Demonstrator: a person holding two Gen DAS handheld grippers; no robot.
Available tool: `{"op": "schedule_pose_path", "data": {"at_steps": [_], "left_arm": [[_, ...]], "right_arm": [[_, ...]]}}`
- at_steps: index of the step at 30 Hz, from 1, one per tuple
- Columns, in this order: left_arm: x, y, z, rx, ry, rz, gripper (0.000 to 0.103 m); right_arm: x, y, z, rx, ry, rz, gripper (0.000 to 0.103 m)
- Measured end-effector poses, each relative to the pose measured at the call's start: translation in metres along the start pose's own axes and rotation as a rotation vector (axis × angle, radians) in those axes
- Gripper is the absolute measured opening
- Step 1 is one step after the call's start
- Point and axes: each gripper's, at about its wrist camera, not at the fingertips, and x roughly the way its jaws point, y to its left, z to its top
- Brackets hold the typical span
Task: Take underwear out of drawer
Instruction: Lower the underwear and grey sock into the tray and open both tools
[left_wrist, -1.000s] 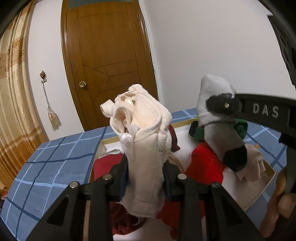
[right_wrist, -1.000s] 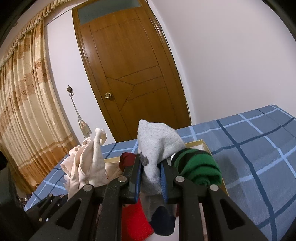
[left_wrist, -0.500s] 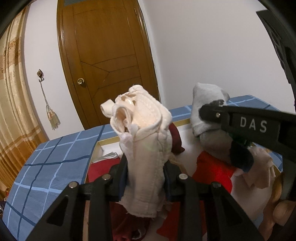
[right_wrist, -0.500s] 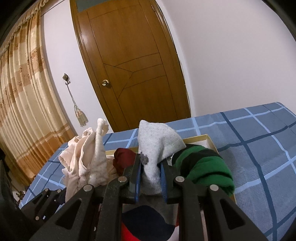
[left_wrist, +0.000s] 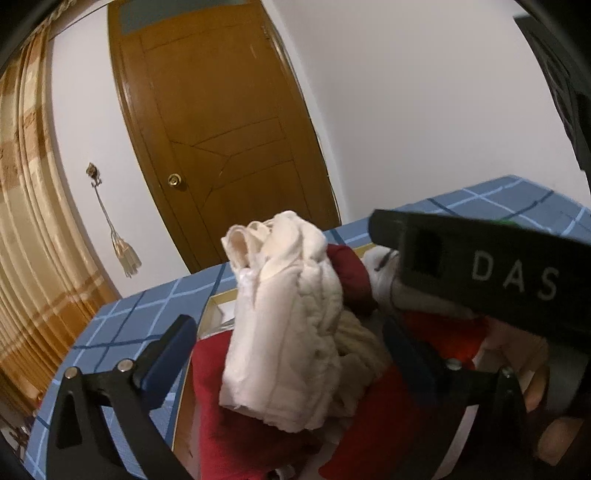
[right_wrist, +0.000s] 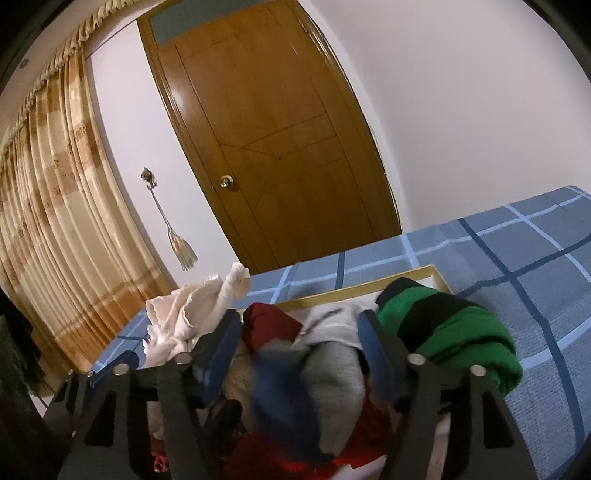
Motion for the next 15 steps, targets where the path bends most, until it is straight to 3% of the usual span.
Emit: {"op": "schedule_pose_path", "data": {"at_steps": [5, 9, 15], "left_arm": [[-0.002, 0.013, -0.002, -0.064, -0.012, -0.011, 0.102], [-0.002, 0.031, -0.005, -0.156, -0.019, 0.000, 0.102], [-0.012, 0.039, -0.009, -0.197, -0.080, 0.005, 0.102]], "right_arm": [[-0.005, 0.000, 0.000, 0.005, -0.026, 0.003, 0.070], [-0.024, 0.001, 0.000, -0.029, -0.112, -0.066, 0.071], [-0.052, 0.007, -0.004, -0.081, -0.231, -0.143, 0.072]]}}
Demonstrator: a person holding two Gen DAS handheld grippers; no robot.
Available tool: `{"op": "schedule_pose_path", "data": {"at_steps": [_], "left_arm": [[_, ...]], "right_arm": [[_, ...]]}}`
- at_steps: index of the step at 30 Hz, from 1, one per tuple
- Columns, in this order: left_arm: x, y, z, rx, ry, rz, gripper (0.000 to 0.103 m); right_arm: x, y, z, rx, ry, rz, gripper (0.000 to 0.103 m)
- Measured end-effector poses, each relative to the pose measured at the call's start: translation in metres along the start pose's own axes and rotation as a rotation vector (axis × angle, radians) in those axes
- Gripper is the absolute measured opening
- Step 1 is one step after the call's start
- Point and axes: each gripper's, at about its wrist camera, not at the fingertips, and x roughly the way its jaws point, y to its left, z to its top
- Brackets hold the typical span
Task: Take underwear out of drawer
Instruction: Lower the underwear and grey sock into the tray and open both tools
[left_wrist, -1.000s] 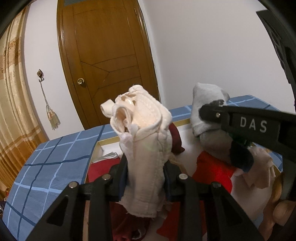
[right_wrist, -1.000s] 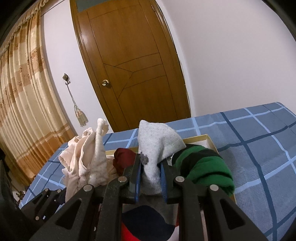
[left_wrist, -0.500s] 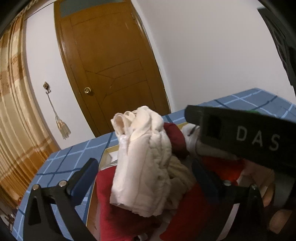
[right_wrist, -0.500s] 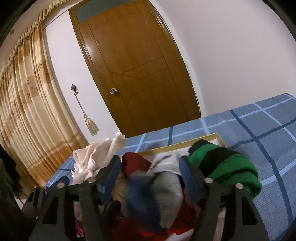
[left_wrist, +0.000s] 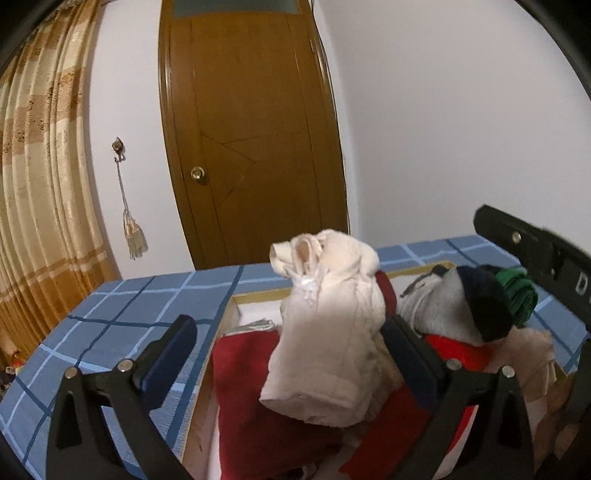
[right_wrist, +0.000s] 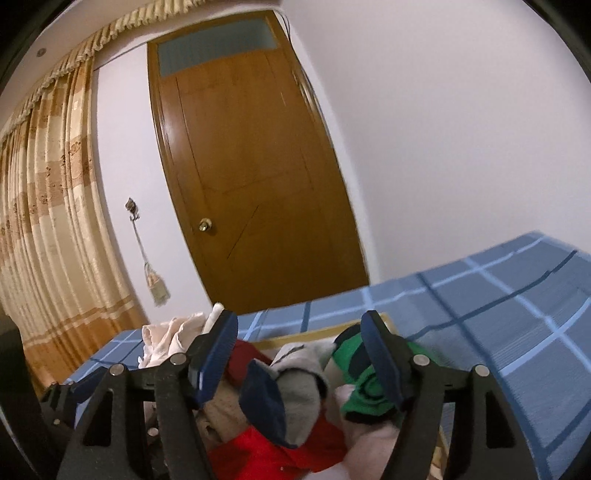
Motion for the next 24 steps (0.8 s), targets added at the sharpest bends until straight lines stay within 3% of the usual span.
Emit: {"op": "schedule_pose_path", "data": {"at_steps": [3, 6, 13, 24], "left_arm": [[-0.007, 0.003, -0.002, -0.009, -0.023, -0.003, 0.102], [-0.015, 0.010, -0.005, -0.038, -0.041, 0.002, 0.102], [-0.032, 0.027, -0.014, -0.110, -0.053, 0.051, 0.102], [-0.052, 0.019, -0.023, -0.078, -0.056, 0.077, 0.102]], "right_arm": [[-0.016, 0.004, -0.002, -0.045, -0.058, -0.033, 0.080], [-0.030, 0.009, -0.003, -0.083, -0.101, -0.069, 0.081], [-0.048, 0.000, -0.006, -0.028, -0.093, -0.100, 0.081], [-0.074, 0.007, -0.016, -0.004, -0.102, -0.117, 0.081]]}}
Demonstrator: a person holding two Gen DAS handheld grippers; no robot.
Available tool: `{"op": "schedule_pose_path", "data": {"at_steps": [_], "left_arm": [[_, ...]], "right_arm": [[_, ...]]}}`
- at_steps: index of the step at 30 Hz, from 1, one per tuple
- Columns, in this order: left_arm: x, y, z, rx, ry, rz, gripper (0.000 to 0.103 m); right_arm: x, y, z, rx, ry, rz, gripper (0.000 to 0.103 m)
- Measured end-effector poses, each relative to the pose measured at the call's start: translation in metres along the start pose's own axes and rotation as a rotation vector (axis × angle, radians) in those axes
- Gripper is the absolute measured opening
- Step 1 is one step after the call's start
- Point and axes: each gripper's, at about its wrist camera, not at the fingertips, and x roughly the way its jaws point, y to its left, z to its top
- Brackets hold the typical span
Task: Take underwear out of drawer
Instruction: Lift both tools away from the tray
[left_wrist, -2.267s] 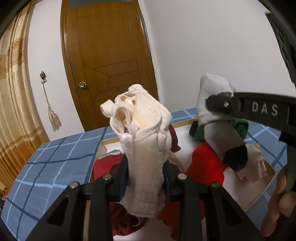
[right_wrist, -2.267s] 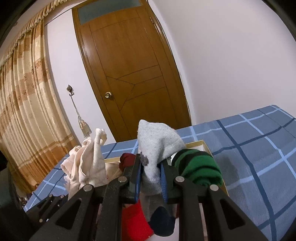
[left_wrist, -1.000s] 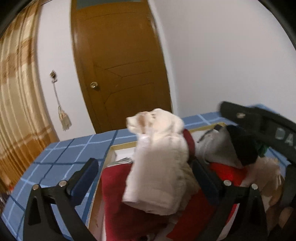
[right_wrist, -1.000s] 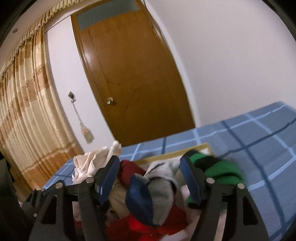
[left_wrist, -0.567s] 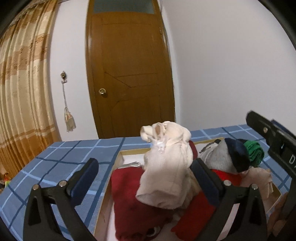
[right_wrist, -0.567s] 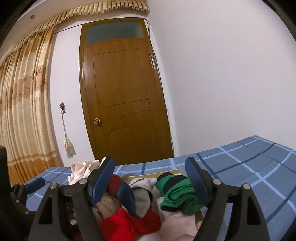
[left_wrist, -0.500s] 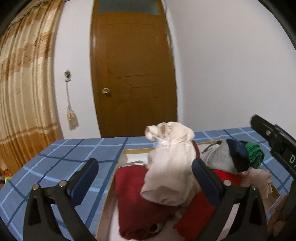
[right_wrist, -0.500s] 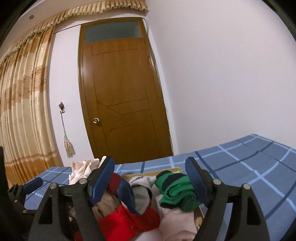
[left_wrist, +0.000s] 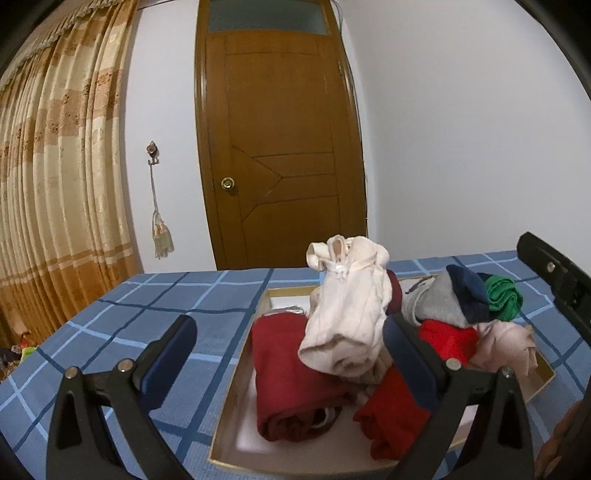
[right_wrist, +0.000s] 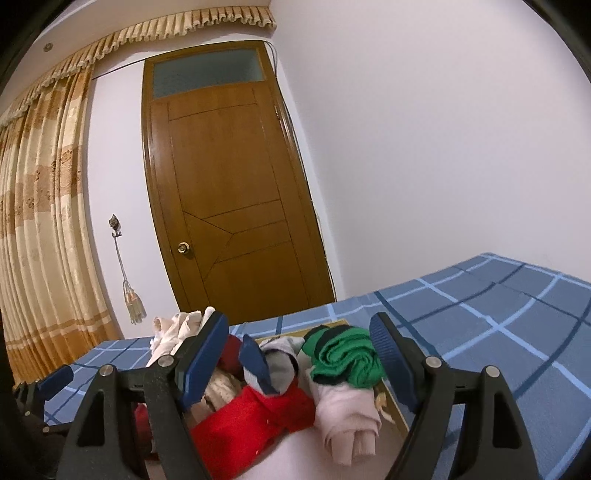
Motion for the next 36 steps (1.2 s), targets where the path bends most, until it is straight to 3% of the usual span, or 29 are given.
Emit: {"op": "schedule_pose_path", "data": {"at_steps": [11, 25, 31, 36], "left_arm": [[-0.023, 0.003, -0.009, 0.007, 0.007, -0.019, 0.102], [-0.044, 0.008, -0.016, 0.010, 0.017, -0.009, 0.102], [-0.055, 0.006, -0.020, 0.039, 0.010, -0.014, 0.102], [-0.064, 0.004, -0.026, 0.061, 0.032, -0.023, 0.102]], "right_arm": [[-0.012, -0.010, -0.005, 0.074, 0.021, 0.000, 0.081], [-0.039, -0.007, -0.011, 0.080, 0.013, -0.002, 0.081], [-0.044, -0.025, -0.019, 0.191, 0.095, 0.021, 0.081], [-0.059, -0.027, -0.026, 0.197, 0.115, 0.058, 0.081]]}}
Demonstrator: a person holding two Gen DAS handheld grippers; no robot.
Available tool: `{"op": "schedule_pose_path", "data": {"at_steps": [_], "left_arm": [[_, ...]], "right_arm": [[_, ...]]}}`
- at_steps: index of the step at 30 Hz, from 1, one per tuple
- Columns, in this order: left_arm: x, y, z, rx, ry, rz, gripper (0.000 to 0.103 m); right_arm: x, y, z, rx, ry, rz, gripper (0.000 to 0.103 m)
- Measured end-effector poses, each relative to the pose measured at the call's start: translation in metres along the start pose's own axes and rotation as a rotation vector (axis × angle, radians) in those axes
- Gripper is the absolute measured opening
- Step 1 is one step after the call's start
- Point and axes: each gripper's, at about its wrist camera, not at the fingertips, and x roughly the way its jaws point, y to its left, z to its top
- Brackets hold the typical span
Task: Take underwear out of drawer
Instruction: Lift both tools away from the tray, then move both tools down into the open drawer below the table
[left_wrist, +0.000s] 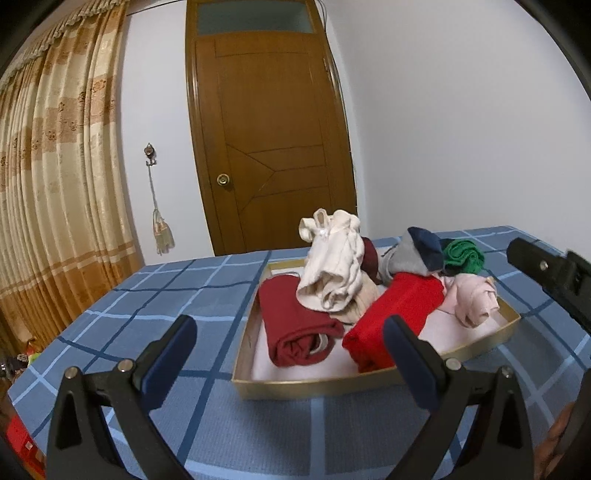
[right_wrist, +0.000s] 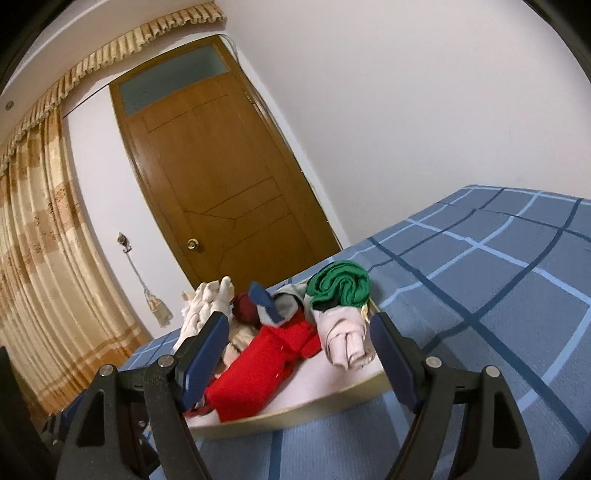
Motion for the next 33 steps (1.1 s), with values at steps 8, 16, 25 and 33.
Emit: {"op": "schedule_pose_path", "data": {"at_steps": [8, 16, 25, 33], "left_arm": [[-0.015, 0.018, -0.030, -0.042, 0.119, -0.093, 0.102], [-0.049, 0.038, -0.060, 0.069, 0.226, -0.184, 0.102], [-0.078, 0.057, -0.115, 0.092, 0.431, -0.291, 0.102], [-0.101, 0.046, -0.148, 0.198, 0.564, -0.358, 0.102]], "right_arm": [[-0.036, 0.017, -0.026, -0.161, 0.036, 0.088, 0.081], [-0.063, 0.016, -0.056, -0.287, 0.208, 0.207, 0.081], [-0.091, 0.021, -0.085, -0.426, 0.436, 0.391, 0.081], [-0.099, 0.036, -0.131, -0.601, 0.706, 0.577, 0.081]]}}
